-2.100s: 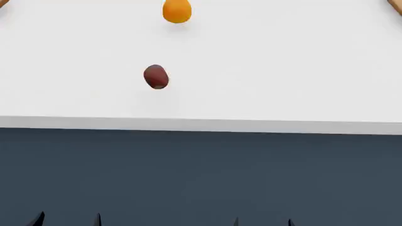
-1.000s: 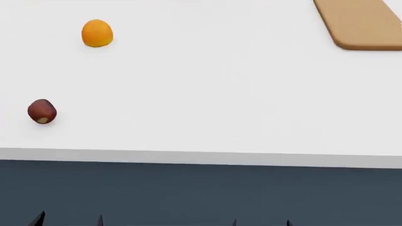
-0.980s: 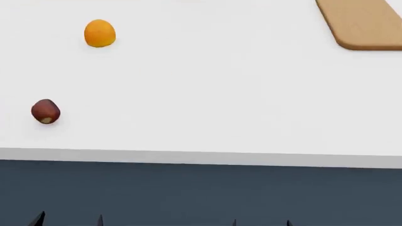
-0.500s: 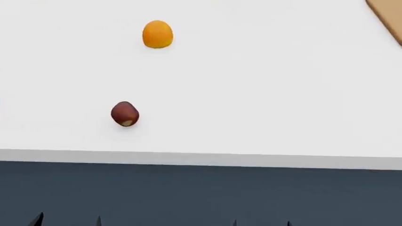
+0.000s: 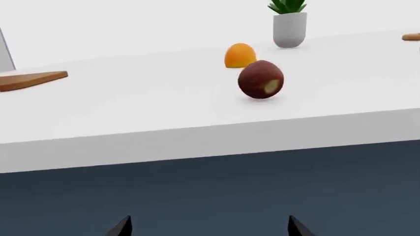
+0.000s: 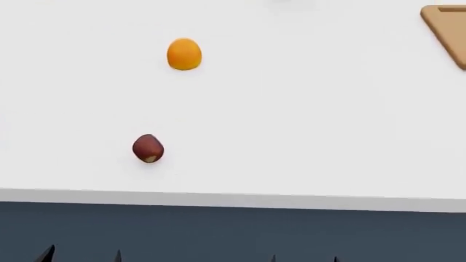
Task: Place the date and the orange on separate cutting boards.
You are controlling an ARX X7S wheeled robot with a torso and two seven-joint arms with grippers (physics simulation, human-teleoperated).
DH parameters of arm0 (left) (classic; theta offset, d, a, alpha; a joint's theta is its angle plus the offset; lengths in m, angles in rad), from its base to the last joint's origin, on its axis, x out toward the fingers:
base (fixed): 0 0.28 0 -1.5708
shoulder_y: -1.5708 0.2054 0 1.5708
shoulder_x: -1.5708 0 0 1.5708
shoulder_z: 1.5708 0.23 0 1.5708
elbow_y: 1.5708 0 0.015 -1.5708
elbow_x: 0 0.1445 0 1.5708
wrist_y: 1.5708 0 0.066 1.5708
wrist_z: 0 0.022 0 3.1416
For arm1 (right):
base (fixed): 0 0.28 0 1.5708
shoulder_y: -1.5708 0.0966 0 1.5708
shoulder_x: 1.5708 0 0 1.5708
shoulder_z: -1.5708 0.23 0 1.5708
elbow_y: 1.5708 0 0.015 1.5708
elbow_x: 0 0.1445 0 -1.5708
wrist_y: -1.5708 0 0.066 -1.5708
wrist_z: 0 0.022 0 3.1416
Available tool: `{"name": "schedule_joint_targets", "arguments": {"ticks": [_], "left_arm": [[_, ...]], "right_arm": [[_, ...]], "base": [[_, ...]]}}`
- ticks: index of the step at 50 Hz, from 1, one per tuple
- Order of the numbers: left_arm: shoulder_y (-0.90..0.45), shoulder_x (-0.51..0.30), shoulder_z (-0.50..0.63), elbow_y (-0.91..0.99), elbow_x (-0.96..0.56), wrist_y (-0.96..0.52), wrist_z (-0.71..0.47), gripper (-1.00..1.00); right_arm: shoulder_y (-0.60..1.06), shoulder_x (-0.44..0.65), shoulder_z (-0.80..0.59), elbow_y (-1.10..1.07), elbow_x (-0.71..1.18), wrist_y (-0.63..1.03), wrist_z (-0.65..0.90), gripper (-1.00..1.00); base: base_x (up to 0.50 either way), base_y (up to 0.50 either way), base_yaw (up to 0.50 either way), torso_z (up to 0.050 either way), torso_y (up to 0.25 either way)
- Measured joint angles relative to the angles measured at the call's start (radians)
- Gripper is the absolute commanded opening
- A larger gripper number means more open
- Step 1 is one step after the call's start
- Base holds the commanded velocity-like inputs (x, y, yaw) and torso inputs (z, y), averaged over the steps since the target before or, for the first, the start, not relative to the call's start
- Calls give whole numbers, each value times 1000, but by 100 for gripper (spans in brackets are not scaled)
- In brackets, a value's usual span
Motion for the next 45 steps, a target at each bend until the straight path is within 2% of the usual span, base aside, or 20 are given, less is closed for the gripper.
{"name": "schedule_joint_targets", "arguments": {"ticks": [24, 28, 32, 40, 45], "left_arm": [[0, -17, 19, -2, -8, 7, -27, 100], [-4, -18, 20, 12, -18, -31, -32, 100], [-1, -34, 10, 112, -55, -138, -37, 100], [-51, -69, -38, 440, -168, -480, -74, 100], [-117, -86, -62, 574, -243, -677, -89, 100]], "right_arm": [[2, 18, -20, -7, 28, 14, 17, 100], [4, 24, -18, -34, 45, 62, 27, 100], [9, 47, -9, -146, 60, 165, 52, 100], [38, 106, 57, -468, 144, 459, 127, 100], [65, 142, 107, -625, 201, 620, 163, 100]], "base": [[0, 0, 0, 50, 9], [0, 0, 0, 23, 5], [0, 0, 0, 0, 0], [0, 0, 0, 0, 0], [0, 0, 0, 0, 0]]}}
